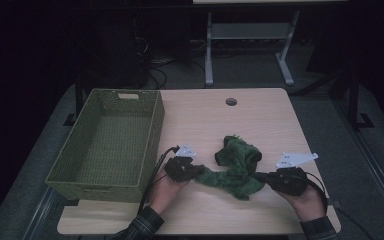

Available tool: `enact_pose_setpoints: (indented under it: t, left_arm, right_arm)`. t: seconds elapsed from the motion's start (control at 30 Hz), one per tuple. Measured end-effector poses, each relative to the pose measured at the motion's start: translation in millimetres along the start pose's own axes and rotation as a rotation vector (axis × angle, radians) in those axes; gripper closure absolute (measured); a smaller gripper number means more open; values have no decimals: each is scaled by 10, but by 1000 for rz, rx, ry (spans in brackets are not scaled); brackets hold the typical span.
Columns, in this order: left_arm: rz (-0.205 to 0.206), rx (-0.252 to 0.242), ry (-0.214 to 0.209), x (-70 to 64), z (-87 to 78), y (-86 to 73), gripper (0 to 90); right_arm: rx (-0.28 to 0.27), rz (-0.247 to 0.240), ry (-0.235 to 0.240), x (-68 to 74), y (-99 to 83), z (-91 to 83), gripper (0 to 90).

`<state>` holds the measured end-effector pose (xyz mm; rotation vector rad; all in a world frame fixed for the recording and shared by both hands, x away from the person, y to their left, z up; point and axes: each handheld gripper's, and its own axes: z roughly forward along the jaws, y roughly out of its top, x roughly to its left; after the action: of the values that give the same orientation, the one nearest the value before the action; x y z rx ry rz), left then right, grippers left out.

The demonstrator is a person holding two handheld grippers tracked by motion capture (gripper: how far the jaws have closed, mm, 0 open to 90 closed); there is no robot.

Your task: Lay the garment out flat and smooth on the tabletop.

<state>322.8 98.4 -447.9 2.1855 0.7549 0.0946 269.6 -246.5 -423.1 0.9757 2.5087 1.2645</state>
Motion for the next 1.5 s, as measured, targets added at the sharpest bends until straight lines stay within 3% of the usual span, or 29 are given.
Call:
enact_pose_setpoints:
  t: [0.27,0.4,0.5,0.6,0.83,1.0,1.2,1.3,1.33,1.43,1.5]
  left_arm:
    - [-31,27,-64,-121,-27,-185,868]
    - [-23,29,-81,-175,-38,-223,847]
    - [-22,5,-58,-189,-90,-208,776]
    - [-26,-27,-38,-157,-150,-172,694]
    - [-8,-56,-10,-62,-105,28,591]
    - [16,-59,-9,30,42,175,502]
    - [47,-45,-22,86,259,286,442]
    - [53,-43,-31,109,324,306,456]
    - [52,-39,-33,118,359,311,497]
    - [55,-17,-90,147,454,321,726]
    - [56,-20,-90,143,455,340,819]
  right_arm:
    - [34,54,-10,-2,-339,-112,881]
    - [48,71,-23,0,-471,-158,852]
    - [57,83,-49,-25,-528,-207,766]
    - [49,96,-79,-70,-555,-271,737]
    - [-34,95,-83,-176,-279,-278,685]
    - [-51,87,-63,-218,-50,-145,625]
    - [-30,79,-62,-274,139,46,611]
    - [-19,73,-65,-296,173,103,634]
    - [-16,68,-66,-315,195,144,718]
    - [-20,64,-74,-336,214,175,811]
    - [-18,63,-69,-352,224,187,828]
